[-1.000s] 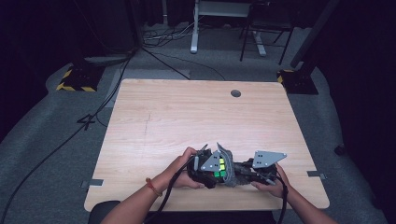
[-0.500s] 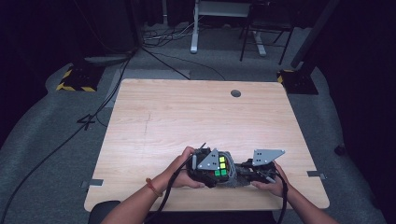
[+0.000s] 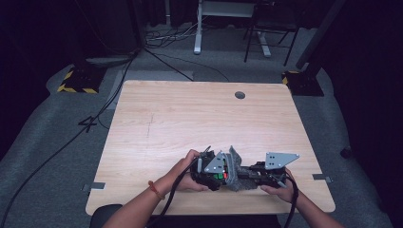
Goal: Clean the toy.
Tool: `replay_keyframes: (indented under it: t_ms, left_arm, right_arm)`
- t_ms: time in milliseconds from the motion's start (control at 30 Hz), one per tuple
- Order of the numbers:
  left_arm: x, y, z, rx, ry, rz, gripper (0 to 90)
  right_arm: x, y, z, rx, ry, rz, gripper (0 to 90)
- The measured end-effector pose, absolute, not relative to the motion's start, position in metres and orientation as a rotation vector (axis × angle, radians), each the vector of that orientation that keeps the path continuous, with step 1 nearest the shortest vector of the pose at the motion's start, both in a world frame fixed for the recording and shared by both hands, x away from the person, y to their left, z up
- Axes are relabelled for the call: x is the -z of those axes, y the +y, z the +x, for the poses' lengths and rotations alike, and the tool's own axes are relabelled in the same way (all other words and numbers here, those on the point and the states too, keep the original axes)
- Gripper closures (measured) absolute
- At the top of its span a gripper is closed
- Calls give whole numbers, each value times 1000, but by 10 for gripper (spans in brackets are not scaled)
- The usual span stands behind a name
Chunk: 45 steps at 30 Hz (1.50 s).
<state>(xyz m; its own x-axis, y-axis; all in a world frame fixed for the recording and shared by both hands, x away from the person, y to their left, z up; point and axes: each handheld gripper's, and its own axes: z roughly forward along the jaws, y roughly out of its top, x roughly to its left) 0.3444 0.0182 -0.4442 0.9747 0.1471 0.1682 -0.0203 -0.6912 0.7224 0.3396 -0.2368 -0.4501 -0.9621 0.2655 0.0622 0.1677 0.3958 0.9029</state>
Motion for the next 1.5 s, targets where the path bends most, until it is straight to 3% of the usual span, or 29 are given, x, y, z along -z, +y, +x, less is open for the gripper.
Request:
replay_keyframes:
  t_ms: [167, 500, 800, 1067, 1333, 1500]
  left_arm:
    - [445, 16, 341, -324, 46, 2351, 331]
    - [428, 24, 337, -261, 24, 2218, 333]
    - [432, 26, 341, -234, 31, 2206, 329]
    - [438, 17, 339, -311, 31, 2294, 329]
    - [431, 23, 341, -277, 63, 2233, 334]
    - [426, 27, 342, -257, 63, 2196, 334]
  right_arm:
    - [448, -228, 334, -1561, 2564, 348, 786]
    - [463, -226, 345, -1359, 2622, 451, 785]
    - [459, -226, 341, -1564, 2613, 402, 786]
    - [444, -235, 337, -1672, 2529, 354, 787]
    - [445, -233, 337, -1549, 2523, 370, 786]
    - [465, -225, 344, -1404, 2623, 420, 786]
